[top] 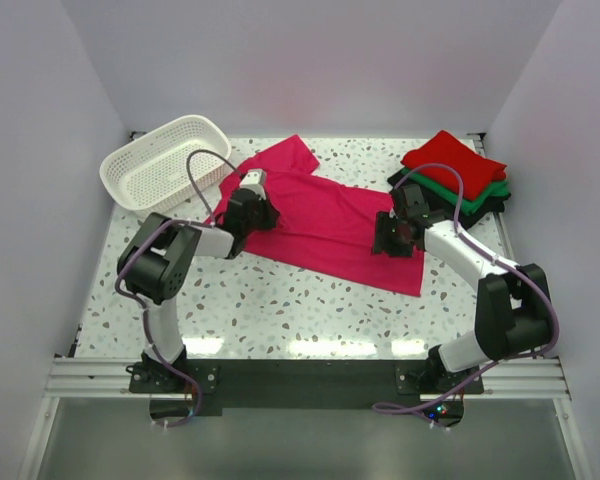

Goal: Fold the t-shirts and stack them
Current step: Fold the tshirt

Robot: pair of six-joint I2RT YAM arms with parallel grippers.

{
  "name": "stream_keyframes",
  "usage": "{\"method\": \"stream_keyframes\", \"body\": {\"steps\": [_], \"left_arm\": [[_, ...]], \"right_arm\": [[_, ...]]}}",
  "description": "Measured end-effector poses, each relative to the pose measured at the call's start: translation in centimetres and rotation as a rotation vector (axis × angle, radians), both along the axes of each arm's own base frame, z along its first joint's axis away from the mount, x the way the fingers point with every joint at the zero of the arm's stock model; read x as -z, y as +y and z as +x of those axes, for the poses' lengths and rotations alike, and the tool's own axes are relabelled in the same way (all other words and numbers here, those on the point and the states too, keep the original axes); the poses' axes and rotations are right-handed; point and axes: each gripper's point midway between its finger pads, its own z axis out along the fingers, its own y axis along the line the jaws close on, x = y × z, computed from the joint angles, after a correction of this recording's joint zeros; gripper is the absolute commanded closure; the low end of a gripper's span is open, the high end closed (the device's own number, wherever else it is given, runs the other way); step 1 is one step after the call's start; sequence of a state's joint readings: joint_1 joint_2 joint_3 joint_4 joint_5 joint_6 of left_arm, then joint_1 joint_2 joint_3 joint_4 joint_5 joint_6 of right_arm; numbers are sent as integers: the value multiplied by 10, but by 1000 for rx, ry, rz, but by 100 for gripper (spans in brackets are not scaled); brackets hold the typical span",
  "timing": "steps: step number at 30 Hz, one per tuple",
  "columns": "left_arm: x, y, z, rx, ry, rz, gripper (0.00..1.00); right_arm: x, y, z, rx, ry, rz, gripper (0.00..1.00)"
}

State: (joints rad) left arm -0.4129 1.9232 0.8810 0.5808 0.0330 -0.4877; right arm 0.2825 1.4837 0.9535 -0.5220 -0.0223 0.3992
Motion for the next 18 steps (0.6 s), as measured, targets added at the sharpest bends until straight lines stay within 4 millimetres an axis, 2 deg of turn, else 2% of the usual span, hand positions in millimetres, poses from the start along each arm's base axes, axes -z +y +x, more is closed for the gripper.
{"method": "stream_keyframes", "body": {"steps": [5, 18], "left_arm": [[-7, -15, 7, 32, -21, -12, 100], [-9, -46, 20, 93, -40, -28, 100]], "right_arm": [[0, 0, 0, 0, 0, 0, 47], [1, 0, 0, 0, 3, -2, 47]]}}
